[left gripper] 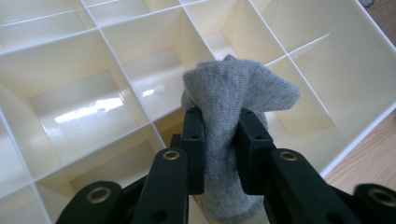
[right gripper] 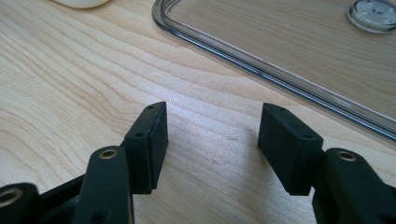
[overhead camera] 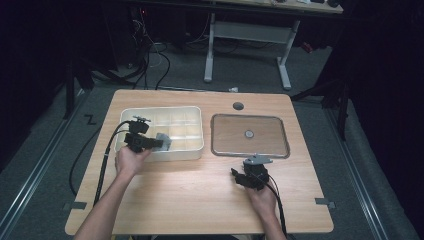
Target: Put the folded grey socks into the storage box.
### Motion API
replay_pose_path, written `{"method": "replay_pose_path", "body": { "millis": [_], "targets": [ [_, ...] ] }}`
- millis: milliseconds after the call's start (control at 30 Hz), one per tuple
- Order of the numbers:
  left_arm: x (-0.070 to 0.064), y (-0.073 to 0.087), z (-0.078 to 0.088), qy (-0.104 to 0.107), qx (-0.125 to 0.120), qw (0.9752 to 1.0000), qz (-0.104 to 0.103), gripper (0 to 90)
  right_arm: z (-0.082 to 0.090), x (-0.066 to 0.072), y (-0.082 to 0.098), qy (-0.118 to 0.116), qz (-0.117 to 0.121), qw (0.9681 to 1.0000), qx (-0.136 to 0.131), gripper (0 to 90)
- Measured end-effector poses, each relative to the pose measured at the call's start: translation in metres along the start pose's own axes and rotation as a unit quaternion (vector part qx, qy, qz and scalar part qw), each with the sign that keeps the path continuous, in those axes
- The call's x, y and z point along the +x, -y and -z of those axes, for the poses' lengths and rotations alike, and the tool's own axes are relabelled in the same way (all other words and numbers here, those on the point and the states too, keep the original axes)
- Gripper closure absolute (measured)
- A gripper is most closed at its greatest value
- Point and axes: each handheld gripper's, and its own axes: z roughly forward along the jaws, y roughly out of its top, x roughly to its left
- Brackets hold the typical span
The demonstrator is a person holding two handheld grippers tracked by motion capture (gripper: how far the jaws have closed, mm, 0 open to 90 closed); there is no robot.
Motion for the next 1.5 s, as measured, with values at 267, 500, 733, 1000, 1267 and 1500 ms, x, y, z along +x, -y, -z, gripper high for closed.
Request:
{"method": "replay_pose_path", "body": {
  "millis": [267,500,733,1000,1267,1500],
  "targets": [
    [0.0,0.0,-0.001,-0.003,0.009,0.9999,-0.004,76.0,0.0,0.0,0.0,0.0,-0.001,1.0,0.001,43.0],
    [-0.002,-0.004,-0.004,-0.013,0.035,0.999,-0.027,77.3,0.0,0.0,0.0,0.0,0.0,1.0,0.0,43.1],
    [-0.004,-0.005,-0.006,-0.02,0.05,0.9979,-0.037,78.2,0.0,0.0,0.0,0.0,0.0,1.0,0.0,43.0],
    [-0.006,-0.008,-0.01,-0.03,0.071,0.9957,-0.05,78.6,0.0,0.0,0.0,0.0,0.0,1.0,0.0,43.1],
    [-0.01,-0.009,-0.027,-0.041,0.12,0.9894,-0.071,78.6,0.0,0.0,0.0,0.0,0.0,1.0,0.0,43.1],
    [-0.009,-0.007,-0.021,-0.023,0.104,0.9916,-0.073,72.3,0.0,0.0,0.0,0.001,-0.001,1.0,0.001,42.7]
  ]
}}
